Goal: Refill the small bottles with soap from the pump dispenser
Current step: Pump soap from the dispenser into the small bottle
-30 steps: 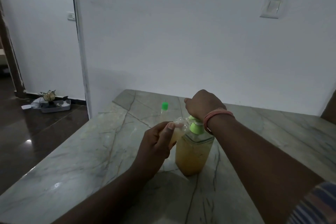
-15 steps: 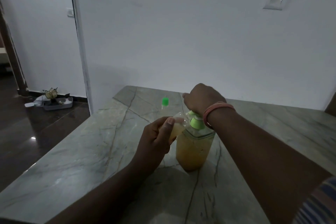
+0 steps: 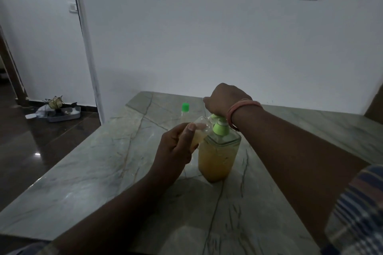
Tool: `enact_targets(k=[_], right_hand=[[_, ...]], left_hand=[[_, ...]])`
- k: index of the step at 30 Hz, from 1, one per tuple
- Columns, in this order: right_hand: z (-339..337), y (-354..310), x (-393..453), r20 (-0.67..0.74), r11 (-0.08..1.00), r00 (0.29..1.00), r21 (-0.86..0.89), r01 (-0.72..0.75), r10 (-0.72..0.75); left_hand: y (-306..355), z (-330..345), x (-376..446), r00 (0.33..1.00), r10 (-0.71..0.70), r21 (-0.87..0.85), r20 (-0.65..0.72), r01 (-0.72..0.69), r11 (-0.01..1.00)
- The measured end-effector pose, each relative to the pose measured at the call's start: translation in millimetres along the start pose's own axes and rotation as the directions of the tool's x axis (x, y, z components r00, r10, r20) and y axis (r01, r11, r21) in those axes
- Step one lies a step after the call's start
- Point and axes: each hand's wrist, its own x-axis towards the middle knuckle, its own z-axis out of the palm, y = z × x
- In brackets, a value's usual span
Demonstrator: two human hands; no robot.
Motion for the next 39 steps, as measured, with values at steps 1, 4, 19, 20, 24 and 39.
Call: enact_targets(k=[1, 4, 19, 20, 24, 39], right_hand=[[0.2, 0.3, 0.2, -0.020, 1.000, 1.000, 0.009, 0.003, -0.003], [4.5, 3.8, -0.9, -0.012, 0.994, 0.998, 0.091, -0.057, 0.059], [4.7, 4.8, -2.6, 0.009, 0.995, 0.999, 0.085, -0.049, 0.048], [3.7, 4.2, -2.5, 0.009, 0.997, 0.999, 0.066, -0.040, 0.039], [-0.6, -0.3, -1.7, -0.017, 1.000, 1.000, 0.023, 0.012, -0.012], [2.6, 3.6, -3.7, -0.083, 0.995, 0.996, 0.098, -0.004, 0.012]], left_hand=[[0.4, 0.1, 0.9, 1.000, -0.006, -0.002, -0.005, 0.006, 1.000], [-1.7, 0.5, 2.0, 1.000, -0.018, 0.005, -0.010, 0.018, 1.000], [-3.0, 0.1, 1.0, 1.000, -0.015, -0.001, 0.005, 0.015, 1.000], [-2.8, 0.4, 0.8, 1.000, -0.015, -0.002, 0.006, 0.015, 1.000], [-2.0, -0.6, 1.3, 1.000, -0.013, -0.004, 0.002, 0.013, 1.000], [-5.5, -0.1, 3.2, 1.000, -0.018, 0.010, -0.009, 0.018, 1.000]])
